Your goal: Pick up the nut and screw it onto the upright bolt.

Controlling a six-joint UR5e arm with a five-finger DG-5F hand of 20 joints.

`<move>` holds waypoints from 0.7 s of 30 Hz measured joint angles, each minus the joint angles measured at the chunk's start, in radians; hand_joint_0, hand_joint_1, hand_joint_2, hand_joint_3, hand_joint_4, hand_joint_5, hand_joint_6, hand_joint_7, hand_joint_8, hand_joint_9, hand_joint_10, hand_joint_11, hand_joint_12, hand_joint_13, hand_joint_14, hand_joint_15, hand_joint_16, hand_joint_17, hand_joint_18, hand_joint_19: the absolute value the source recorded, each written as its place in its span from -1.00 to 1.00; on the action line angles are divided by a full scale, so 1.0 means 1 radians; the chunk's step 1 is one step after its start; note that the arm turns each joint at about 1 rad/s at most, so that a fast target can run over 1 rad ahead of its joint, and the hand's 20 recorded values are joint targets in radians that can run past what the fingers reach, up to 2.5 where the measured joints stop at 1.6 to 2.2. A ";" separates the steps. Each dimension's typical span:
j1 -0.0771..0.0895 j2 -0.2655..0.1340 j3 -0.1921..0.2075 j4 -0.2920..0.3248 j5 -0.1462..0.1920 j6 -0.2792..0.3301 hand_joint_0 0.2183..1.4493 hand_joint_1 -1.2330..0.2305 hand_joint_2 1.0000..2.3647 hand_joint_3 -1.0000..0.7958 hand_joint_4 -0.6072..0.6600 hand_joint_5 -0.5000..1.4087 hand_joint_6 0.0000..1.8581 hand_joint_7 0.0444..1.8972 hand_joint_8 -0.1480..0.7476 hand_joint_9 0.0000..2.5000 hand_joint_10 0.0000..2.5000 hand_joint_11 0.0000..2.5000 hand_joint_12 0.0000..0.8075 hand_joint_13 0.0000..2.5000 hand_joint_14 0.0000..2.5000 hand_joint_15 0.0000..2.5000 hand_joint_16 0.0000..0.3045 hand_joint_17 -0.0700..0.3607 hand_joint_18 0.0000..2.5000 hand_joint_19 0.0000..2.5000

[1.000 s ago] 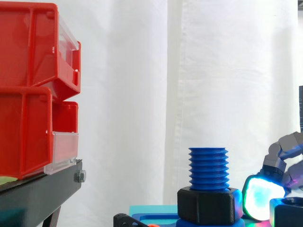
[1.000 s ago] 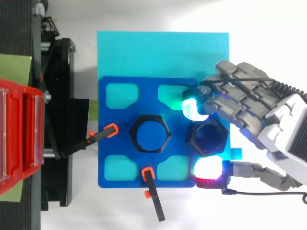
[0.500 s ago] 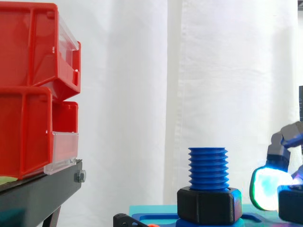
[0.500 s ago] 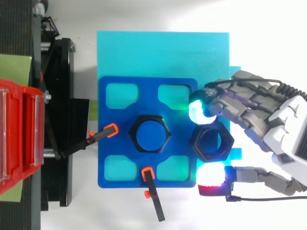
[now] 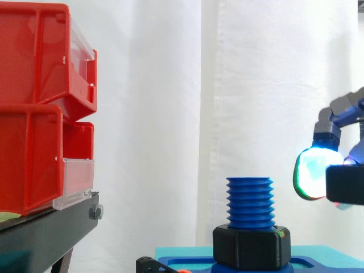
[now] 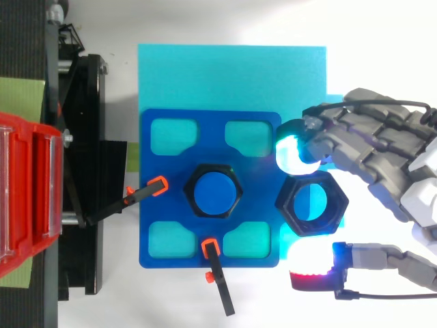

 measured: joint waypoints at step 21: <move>-0.071 -0.001 0.119 0.036 -0.193 -0.120 -0.40 -0.32 -1.00 -0.44 0.36 -0.66 -0.46 0.20 0.00 -0.36 -0.99 -0.65 -0.26 -0.51 -1.00 -1.00 -0.80 -0.36 -0.60 -1.00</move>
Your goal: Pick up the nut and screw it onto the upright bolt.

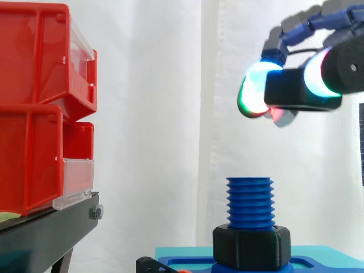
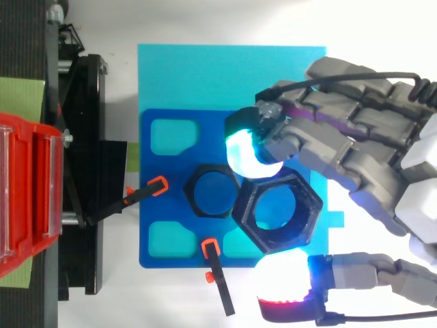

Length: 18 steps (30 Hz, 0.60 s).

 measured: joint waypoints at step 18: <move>-0.038 -0.016 0.000 0.055 -0.068 -0.049 -0.40 -0.31 -1.00 -0.44 0.37 -0.66 -0.46 0.20 -0.01 -0.36 -0.99 -0.66 -0.26 -0.50 -1.00 -1.00 -0.80 -0.36 -0.60 -1.00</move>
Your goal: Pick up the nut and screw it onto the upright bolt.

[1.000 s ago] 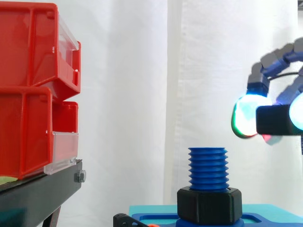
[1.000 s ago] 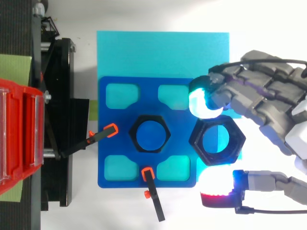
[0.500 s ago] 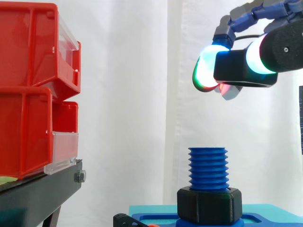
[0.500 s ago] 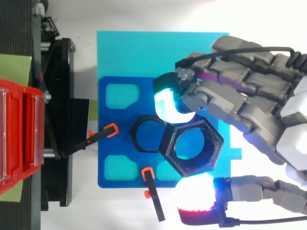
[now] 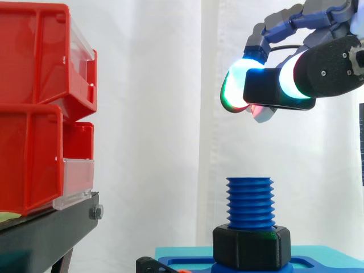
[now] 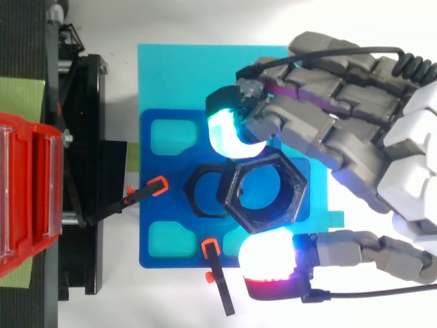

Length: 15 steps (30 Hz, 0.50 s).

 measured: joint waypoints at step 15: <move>-0.022 -0.043 0.009 0.020 -0.025 0.036 -0.41 -0.31 -1.00 -0.44 0.35 -0.66 -0.46 0.20 -0.01 -0.36 -0.99 -0.65 -0.25 -0.49 -1.00 -1.00 -0.80 -0.35 -0.59 -1.00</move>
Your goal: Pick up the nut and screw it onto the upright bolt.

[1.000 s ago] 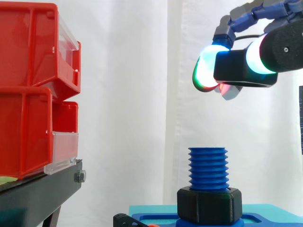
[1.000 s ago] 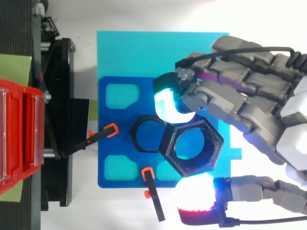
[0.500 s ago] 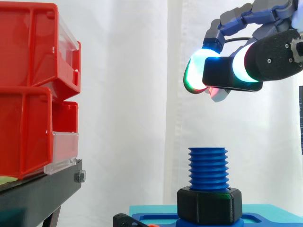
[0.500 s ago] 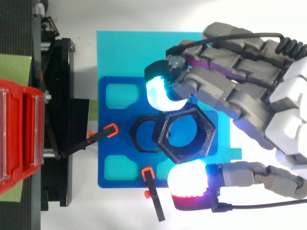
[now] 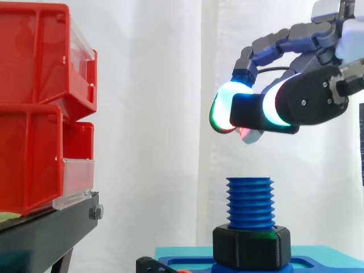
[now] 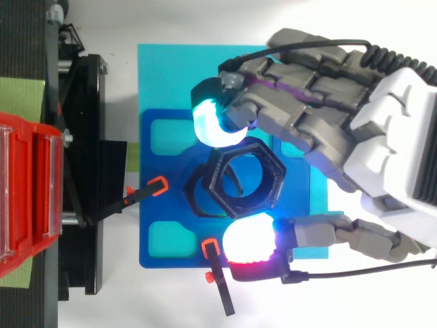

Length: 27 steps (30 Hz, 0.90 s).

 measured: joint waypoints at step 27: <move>0.000 -0.041 0.004 0.048 -0.040 0.008 -0.41 -0.30 -1.00 -0.44 0.35 -0.66 -0.46 0.19 -0.01 -0.36 -0.99 -0.66 -0.24 -0.48 -1.00 -1.00 -0.79 -0.34 -0.57 -1.00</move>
